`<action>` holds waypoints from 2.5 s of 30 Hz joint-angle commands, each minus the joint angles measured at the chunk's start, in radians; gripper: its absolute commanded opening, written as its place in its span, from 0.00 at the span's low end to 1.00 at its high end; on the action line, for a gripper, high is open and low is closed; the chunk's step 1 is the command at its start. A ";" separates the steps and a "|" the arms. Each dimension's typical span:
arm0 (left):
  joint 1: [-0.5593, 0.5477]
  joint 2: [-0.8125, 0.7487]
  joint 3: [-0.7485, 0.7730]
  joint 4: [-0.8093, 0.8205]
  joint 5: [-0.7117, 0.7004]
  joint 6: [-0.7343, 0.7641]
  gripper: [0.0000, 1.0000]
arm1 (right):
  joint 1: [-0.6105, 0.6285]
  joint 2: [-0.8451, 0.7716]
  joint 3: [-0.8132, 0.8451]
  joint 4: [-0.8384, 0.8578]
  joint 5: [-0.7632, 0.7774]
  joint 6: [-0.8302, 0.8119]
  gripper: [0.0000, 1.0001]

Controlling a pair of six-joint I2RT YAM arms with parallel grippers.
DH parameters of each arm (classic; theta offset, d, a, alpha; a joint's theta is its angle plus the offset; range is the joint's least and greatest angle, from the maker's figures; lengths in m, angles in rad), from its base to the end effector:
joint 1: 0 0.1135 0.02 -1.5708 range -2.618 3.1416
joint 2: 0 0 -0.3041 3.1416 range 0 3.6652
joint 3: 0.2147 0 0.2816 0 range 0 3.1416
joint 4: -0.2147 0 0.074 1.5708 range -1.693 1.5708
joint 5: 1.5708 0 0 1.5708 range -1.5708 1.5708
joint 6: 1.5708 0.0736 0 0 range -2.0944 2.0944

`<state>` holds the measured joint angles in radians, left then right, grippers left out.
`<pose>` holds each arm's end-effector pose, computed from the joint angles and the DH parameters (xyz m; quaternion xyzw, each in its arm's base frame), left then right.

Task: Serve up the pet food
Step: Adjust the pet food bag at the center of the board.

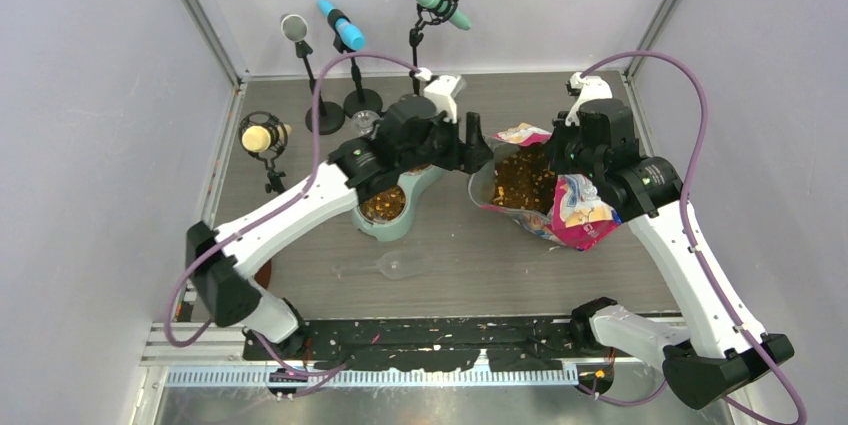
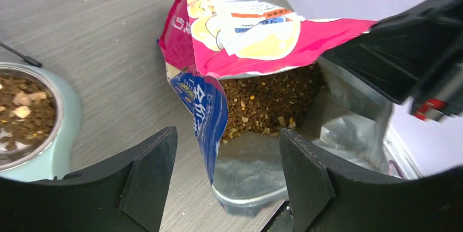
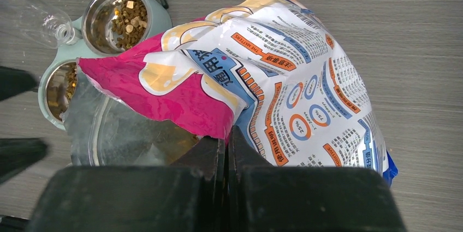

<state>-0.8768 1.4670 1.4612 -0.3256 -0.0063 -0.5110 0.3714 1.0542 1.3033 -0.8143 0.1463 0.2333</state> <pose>0.2585 -0.3099 0.4263 0.1463 0.8008 -0.3695 0.4481 0.2328 0.0791 0.4253 -0.0252 0.8742 0.0820 0.4779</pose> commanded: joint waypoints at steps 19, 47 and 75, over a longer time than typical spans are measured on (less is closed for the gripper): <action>0.031 0.177 0.155 -0.021 -0.049 -0.219 0.00 | 0.001 0.026 0.023 0.064 -0.254 -0.109 0.23; 0.141 0.111 0.358 -0.014 -0.204 -0.476 0.00 | 0.099 -0.110 0.038 -0.024 -0.436 -0.272 0.96; 0.141 0.151 0.374 0.035 -0.212 -0.520 0.00 | 0.341 0.104 0.063 0.030 -0.084 -0.362 0.77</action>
<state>-0.7567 1.6810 1.7412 -0.5583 -0.1612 -1.0107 0.6956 1.1526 1.3140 -0.8173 0.1276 -0.1047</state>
